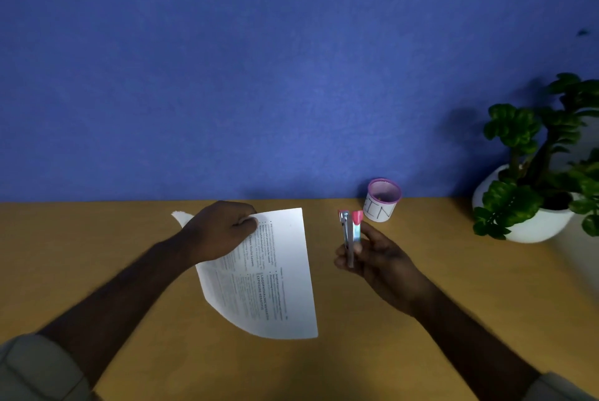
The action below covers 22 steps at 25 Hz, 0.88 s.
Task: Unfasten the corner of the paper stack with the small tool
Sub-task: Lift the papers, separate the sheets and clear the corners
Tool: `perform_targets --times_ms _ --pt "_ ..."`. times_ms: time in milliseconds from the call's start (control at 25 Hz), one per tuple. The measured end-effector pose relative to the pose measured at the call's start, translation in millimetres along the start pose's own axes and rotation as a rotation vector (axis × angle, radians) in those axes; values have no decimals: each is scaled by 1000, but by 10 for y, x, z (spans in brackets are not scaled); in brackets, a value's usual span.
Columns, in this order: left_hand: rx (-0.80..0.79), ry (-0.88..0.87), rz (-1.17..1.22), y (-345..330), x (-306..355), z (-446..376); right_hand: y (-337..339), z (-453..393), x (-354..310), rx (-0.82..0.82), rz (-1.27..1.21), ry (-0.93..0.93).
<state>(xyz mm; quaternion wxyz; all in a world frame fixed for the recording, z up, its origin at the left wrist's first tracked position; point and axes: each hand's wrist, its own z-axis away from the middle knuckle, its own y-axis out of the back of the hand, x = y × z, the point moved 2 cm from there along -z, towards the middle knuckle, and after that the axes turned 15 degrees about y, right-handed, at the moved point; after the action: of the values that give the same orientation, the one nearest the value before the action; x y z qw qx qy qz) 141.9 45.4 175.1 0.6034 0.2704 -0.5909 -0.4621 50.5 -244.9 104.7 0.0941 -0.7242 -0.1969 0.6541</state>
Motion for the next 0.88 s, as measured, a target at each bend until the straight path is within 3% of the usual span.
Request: perform_targets --times_ms 80,160,240,320,480,880 --pt "8 -27 6 44 31 31 -235 -54 -157 -78 -219 -5" --pt "11 -52 14 78 59 70 -400 -92 -225 -68 -270 -34" --pt "14 -62 12 113 71 108 -504 -100 -250 -19 -141 -71" --pt "15 -72 -12 151 76 137 -535 -84 -273 28 151 -59" --pt "27 -94 -61 207 127 199 -600 -42 -383 53 520 121" --pt "74 -150 -119 283 263 352 -839 -11 -552 -42 637 339"
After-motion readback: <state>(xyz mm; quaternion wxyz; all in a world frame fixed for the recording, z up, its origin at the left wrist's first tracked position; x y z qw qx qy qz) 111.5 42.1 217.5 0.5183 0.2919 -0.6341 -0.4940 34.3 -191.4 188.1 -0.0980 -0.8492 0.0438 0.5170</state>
